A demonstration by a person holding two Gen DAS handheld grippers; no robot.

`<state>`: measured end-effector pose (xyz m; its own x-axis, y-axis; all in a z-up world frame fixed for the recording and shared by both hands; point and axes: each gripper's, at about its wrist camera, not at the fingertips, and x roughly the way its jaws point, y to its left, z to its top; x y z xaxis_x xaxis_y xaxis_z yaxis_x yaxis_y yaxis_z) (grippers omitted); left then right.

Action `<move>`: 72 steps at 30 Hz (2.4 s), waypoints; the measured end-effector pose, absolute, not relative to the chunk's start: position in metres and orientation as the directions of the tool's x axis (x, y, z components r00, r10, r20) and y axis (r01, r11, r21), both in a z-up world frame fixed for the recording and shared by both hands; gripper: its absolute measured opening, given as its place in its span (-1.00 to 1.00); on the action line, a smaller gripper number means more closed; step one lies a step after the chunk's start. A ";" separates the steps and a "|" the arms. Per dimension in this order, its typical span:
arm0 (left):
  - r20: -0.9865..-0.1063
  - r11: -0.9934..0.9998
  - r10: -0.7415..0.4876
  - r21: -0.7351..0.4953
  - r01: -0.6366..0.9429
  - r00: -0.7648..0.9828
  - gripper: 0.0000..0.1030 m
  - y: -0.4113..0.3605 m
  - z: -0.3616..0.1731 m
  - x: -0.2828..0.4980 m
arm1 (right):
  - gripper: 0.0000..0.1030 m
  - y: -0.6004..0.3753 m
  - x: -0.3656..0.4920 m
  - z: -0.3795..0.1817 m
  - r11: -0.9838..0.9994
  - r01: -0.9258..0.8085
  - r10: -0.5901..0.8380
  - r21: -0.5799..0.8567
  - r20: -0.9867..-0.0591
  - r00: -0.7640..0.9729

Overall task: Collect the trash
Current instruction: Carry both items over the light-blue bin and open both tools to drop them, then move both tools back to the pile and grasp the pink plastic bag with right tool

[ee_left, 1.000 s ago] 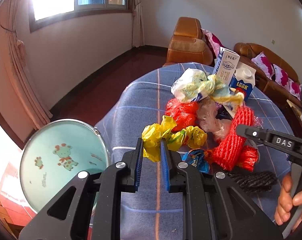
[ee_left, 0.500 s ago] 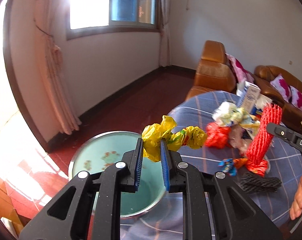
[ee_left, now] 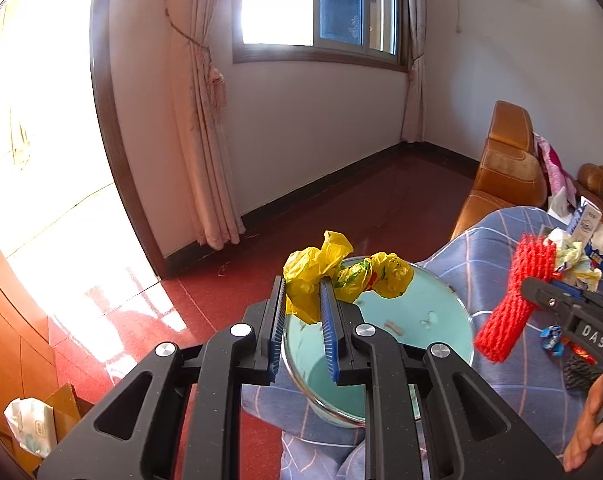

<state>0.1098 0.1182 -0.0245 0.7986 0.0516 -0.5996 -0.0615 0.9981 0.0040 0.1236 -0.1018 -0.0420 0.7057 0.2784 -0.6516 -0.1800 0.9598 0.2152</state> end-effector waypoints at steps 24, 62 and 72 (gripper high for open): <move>-0.718 0.998 0.051 0.022 -0.050 0.694 -0.21 0.119 -0.082 0.140 | 0.07 -0.059 0.174 -0.096 0.964 -0.217 0.258 0.155 -0.752 0.607; -0.701 0.937 -0.230 0.027 0.347 0.675 0.35 -0.073 -0.056 0.134 | 0.14 -0.340 0.070 -0.053 0.950 0.289 -0.133 0.116 -0.688 0.713; -0.664 0.891 -0.328 0.019 0.454 0.672 0.35 -0.135 -0.037 0.172 | 0.13 -0.382 0.096 -0.064 0.944 0.315 -0.150 0.102 -0.718 0.680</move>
<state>0.1715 -0.1349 -0.0373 0.6718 -0.3283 -0.6640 0.4537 0.8909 0.0185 0.0962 -0.3820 -0.0637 0.6795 -0.1497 -0.7182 0.3152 0.9436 0.1015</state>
